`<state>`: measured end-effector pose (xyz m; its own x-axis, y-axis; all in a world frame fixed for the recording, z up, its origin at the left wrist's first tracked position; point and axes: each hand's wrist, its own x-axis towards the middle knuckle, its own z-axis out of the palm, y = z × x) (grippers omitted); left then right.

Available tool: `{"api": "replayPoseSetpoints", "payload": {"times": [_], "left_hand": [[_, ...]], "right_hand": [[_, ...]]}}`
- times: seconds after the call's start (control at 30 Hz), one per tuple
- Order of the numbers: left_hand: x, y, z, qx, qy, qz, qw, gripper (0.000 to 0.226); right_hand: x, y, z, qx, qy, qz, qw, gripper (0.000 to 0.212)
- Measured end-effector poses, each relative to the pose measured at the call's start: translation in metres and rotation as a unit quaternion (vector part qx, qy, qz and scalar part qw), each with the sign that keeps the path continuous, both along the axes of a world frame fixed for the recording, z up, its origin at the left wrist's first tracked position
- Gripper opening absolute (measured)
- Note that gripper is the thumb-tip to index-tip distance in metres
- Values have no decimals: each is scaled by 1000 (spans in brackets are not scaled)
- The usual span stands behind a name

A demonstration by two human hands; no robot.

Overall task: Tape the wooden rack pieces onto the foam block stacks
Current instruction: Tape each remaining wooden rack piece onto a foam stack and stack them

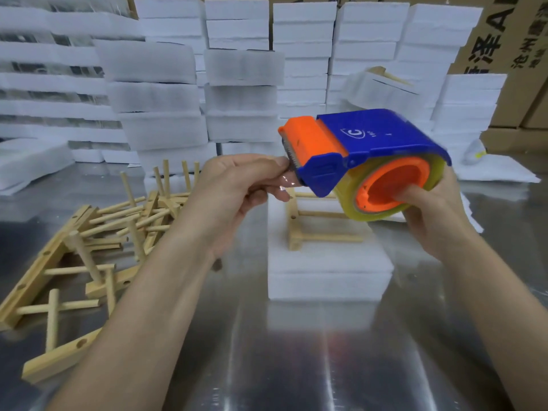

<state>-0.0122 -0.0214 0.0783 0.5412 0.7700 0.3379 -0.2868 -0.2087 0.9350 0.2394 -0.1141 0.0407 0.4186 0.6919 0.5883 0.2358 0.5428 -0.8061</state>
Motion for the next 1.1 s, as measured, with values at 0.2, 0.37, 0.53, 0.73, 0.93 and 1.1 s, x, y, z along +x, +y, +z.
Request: {"api": "replayPoseSetpoints", "payload": {"times": [0.2,0.37,0.53,0.73,0.93,1.1], "left_hand": [[-30,17,12,-89,-101,27,990,42],[-45,42,3,-137,-48,106,984,41],[-32,53,-13,-95,38,210,972,22],[-23,54,-34,104,209,317,919,40],[-14,47,-44,238,283,367,853,46],[-7,45,-58,247,354,350,831,41]], "right_hand": [[33,-13,8,17,44,-51,998,88],[54,-30,6,20,85,-139,986,66],[49,-27,-2,10,92,-163,982,60],[48,-29,-4,-16,90,-202,975,60],[54,-29,-9,-35,96,-220,970,63],[57,-30,-11,-39,111,-226,967,63]]}}
